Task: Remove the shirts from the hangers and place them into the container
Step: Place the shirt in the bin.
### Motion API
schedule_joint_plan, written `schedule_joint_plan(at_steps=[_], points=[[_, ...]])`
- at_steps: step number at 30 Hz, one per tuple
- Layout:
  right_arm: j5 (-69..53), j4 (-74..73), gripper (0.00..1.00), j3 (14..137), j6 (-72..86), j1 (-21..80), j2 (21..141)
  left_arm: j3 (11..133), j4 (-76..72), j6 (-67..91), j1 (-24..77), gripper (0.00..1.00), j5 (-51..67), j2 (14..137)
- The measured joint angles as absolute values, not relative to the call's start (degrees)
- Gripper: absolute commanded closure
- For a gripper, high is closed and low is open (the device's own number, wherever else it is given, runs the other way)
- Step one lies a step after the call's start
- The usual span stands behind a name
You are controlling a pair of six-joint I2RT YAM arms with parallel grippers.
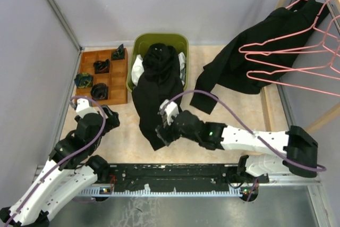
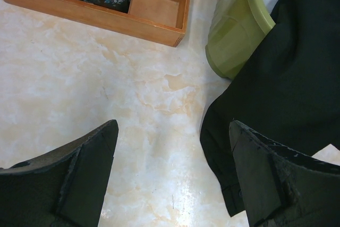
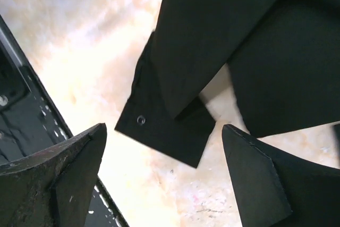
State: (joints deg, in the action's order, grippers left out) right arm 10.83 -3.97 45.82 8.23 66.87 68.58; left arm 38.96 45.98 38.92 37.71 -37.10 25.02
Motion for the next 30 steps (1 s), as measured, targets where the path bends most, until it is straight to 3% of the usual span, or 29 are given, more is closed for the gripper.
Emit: schedule_joint_plan(at_steps=[7,16,18,21,25,29,30], points=[[16.45,2.07,0.02,41.36,9.3,70.76,81.08,38.94,45.87,38.87,37.71,0.1,-37.04,25.04],[20.58,7.42,0.01,42.98,10.59,70.76,94.41,38.94,45.84,38.74,37.71,0.1,-36.99,25.34],[20.69,8.27,0.1,44.99,10.92,70.76,96.62,38.92,45.84,38.74,37.71,0.1,-36.99,25.34],[19.88,8.54,0.36,47.94,12.19,70.76,99.55,38.92,45.84,38.72,37.71,0.1,-36.99,25.34],[17.96,7.35,0.64,50.02,14.55,70.83,101.12,38.92,45.84,38.74,37.71,0.1,-36.99,25.34],[17.61,7.05,0.99,50.09,15.42,70.81,101.12,38.89,45.84,38.72,37.71,0.09,-36.99,25.34],[17.32,6.81,1.0,50.24,15.55,70.81,101.1,38.89,45.84,38.72,37.71,0.09,-36.99,25.34]])
